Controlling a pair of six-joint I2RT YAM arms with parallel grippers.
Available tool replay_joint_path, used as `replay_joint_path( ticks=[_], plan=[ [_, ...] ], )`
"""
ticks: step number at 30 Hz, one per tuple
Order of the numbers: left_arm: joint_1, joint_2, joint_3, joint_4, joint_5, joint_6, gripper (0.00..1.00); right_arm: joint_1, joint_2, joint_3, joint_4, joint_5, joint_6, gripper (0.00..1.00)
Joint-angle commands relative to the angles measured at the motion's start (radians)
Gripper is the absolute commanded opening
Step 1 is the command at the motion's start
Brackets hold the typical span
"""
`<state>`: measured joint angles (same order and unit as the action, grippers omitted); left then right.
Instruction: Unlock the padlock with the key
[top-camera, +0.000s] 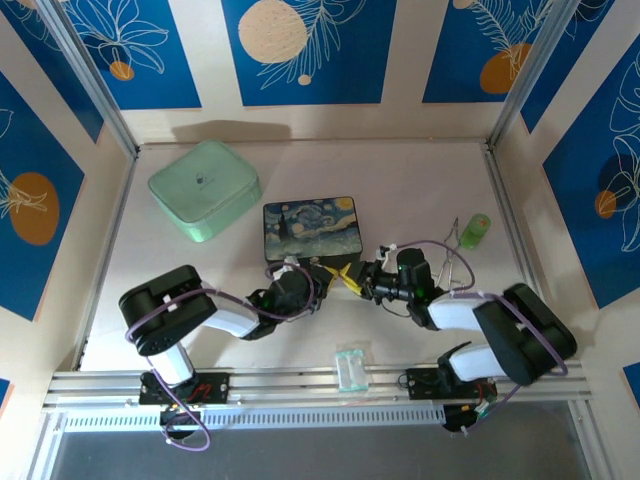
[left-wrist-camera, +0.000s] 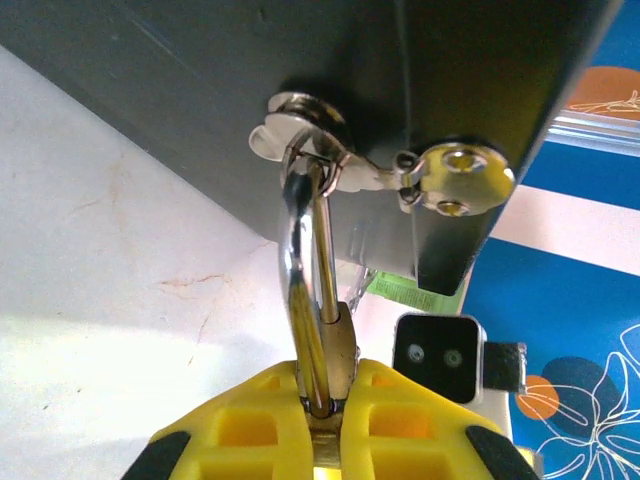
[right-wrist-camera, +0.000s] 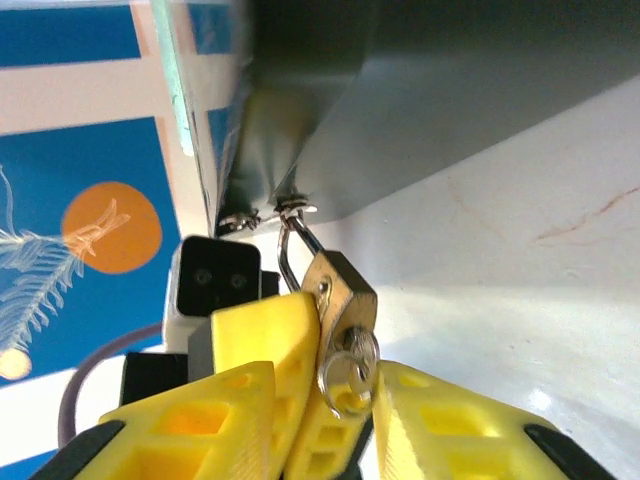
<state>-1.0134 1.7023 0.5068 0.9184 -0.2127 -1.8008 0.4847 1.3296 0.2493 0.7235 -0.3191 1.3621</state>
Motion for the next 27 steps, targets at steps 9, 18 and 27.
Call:
replay_joint_path(
  ticks=[9,18,27],
  plan=[
    [-0.001,-0.015,-0.017,0.051,0.028,0.018,0.00,0.007,-0.095,0.052,-0.267,0.025,-0.159,0.07],
    [-0.011,-0.040,-0.031,0.051,0.036,0.021,0.00,0.028,0.022,0.054,-0.084,0.024,-0.128,0.06],
    [-0.010,-0.048,-0.035,-0.006,0.069,0.047,0.00,0.054,-0.110,0.127,-0.444,0.121,-0.386,0.09]
  ],
)
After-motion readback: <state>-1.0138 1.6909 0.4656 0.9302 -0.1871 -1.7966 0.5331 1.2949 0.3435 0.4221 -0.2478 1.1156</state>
